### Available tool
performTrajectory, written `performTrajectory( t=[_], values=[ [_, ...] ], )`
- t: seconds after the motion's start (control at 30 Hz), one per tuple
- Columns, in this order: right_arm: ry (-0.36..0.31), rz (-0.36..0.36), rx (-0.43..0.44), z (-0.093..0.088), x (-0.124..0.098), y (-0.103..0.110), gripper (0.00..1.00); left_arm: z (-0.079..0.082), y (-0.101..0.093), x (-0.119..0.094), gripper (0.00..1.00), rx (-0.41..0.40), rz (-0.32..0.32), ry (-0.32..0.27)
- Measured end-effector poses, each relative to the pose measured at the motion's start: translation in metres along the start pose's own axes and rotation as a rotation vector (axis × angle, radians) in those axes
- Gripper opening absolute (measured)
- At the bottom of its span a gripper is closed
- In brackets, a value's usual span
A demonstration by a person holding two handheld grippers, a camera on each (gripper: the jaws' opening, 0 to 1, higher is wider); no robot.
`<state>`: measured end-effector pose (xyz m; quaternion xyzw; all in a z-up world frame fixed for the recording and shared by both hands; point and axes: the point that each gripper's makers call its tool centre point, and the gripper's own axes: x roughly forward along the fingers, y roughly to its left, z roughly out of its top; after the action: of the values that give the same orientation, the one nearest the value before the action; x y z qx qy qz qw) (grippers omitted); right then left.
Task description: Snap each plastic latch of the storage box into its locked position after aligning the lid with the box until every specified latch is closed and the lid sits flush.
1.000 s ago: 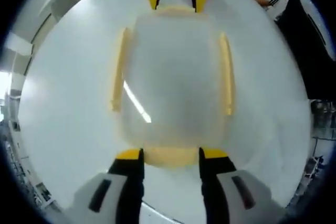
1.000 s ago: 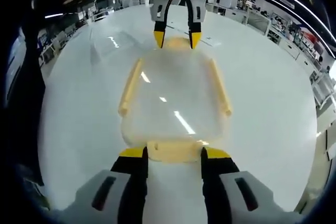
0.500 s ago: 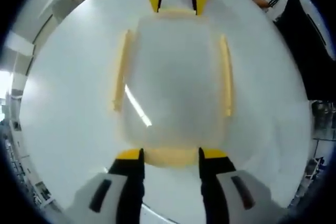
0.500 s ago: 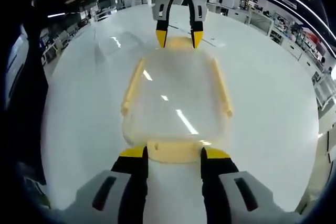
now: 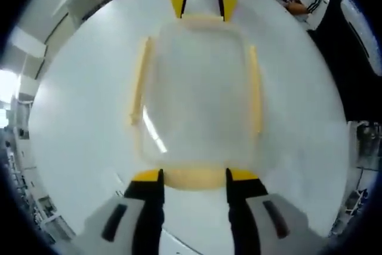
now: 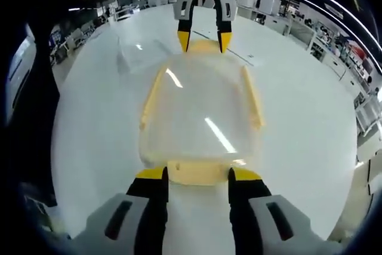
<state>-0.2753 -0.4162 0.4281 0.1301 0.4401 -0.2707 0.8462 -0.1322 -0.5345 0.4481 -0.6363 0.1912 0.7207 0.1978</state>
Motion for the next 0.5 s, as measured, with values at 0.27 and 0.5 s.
performTrajectory(
  t=[0.27, 0.5],
  values=[
    [0.010, -0.002, -0.055, 0.020, -0.008, 0.014, 0.39, -0.013, -0.018, -0.021, 0.40, -0.034, 0.034, -0.002],
    [0.005, -0.010, -0.089, 0.042, -0.017, 0.022, 0.39, -0.024, -0.029, -0.041, 0.40, -0.065, 0.062, 0.004]
  ],
)
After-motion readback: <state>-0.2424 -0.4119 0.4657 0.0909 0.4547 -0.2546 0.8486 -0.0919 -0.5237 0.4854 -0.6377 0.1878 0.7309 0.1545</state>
